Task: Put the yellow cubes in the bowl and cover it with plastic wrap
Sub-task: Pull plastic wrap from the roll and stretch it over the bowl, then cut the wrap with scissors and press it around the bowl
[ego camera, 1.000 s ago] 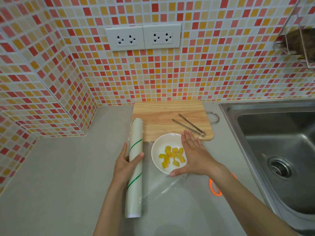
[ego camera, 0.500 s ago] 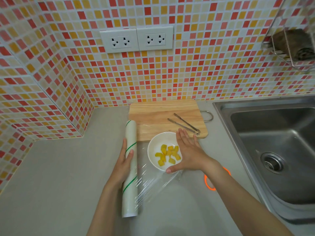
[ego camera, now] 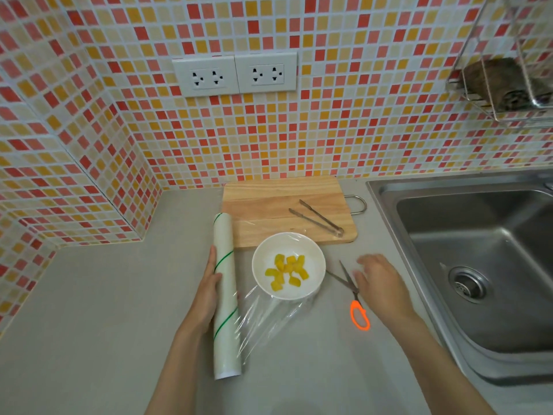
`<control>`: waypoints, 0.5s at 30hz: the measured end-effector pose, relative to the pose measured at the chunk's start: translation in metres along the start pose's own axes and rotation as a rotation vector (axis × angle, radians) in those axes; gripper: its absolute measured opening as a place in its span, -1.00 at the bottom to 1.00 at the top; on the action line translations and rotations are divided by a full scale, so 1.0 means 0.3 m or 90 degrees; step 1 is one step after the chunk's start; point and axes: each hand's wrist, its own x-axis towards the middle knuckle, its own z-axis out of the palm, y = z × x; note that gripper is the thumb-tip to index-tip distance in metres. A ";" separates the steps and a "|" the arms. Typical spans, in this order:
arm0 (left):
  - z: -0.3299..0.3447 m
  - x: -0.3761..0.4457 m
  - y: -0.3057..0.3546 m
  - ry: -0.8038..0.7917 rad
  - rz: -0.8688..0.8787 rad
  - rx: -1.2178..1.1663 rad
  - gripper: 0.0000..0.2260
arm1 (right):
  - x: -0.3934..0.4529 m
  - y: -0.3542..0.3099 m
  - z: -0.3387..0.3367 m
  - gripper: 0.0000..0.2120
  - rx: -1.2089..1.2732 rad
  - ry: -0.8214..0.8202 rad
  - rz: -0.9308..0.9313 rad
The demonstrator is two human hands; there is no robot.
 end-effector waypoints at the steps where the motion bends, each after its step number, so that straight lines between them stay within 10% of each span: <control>1: 0.001 -0.003 0.003 0.003 0.006 0.001 -0.44 | -0.029 0.025 0.001 -0.73 -0.061 -0.050 0.033; 15: -0.014 0.001 -0.006 -0.006 0.009 -0.039 -0.48 | -0.139 0.068 0.046 -0.83 -0.186 -0.101 0.031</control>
